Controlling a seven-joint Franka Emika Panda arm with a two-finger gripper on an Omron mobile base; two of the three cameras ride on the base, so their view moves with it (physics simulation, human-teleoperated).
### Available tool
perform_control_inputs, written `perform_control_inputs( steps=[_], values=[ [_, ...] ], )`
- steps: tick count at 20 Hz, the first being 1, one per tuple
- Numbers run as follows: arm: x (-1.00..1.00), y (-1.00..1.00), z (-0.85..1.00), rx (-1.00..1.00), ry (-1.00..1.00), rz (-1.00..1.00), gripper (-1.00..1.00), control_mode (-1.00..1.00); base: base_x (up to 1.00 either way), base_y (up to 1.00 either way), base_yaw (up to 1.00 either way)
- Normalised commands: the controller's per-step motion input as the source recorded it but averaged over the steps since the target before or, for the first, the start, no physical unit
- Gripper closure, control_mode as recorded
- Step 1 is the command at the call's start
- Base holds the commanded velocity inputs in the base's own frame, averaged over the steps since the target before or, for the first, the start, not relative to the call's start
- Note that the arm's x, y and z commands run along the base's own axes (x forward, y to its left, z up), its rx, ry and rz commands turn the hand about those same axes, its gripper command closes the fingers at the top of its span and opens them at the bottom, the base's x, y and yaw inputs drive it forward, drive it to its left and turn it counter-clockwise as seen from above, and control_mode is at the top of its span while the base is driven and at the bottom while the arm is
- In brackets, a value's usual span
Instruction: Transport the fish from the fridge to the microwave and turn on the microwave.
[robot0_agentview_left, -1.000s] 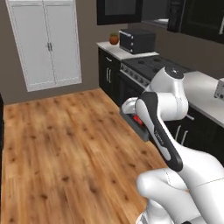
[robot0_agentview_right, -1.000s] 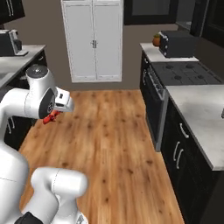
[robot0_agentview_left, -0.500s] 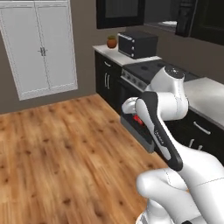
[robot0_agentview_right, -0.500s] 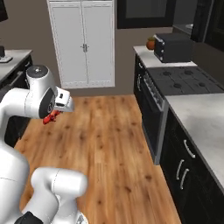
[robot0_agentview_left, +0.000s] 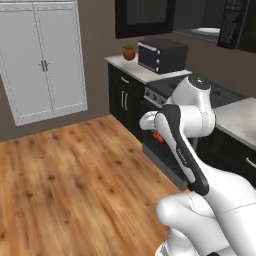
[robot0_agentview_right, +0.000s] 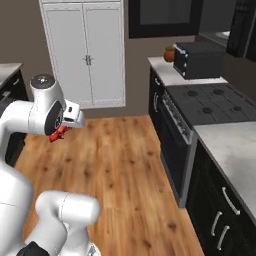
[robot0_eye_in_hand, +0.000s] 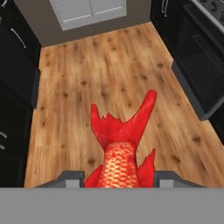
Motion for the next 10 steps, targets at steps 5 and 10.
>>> perform_control_inputs(
  steps=[5,10],
  values=[
    [0.0,0.0,0.0,0.0,0.0,0.0,1.0,1.0,0.82,0.0,-0.12],
    [0.0,0.0,0.0,0.0,0.0,0.0,1.0,1.0,0.79,0.0,-0.17]
  ],
)
